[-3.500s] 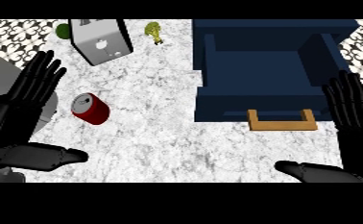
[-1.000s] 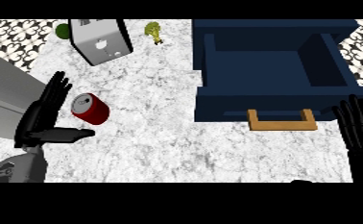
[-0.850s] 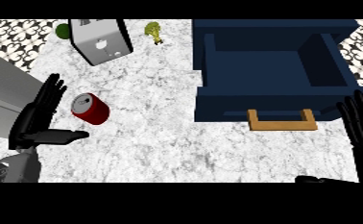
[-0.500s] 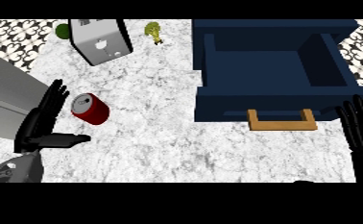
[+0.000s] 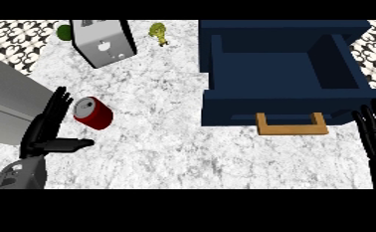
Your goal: Pick up the can, place it into the drawer and close the drawer
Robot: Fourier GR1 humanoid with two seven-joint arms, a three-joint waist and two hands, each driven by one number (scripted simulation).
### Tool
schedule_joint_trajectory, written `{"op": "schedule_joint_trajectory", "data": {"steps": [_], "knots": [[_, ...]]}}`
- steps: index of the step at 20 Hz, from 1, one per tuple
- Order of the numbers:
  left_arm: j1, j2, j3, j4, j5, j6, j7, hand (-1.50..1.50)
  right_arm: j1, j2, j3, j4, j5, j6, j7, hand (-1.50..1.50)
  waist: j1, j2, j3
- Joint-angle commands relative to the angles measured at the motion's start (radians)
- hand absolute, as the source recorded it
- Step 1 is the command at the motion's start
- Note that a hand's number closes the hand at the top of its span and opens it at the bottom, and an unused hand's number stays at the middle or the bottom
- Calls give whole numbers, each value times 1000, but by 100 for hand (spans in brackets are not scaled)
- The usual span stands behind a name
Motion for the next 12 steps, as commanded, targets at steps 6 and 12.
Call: {"op": "schedule_joint_trajectory", "data": {"steps": [6, 12], "knots": [[-120, 33, 5, 234, -15, -1, -107, -150, 25, 0, -24, -31, -36, 34, -5, -150, -2, 0, 0], [-120, 53, -4, 224, -8, -9, -100, -150, 98, 27, 51, -53, 4, 1, -33, -150, -1, -1, 0]]}}
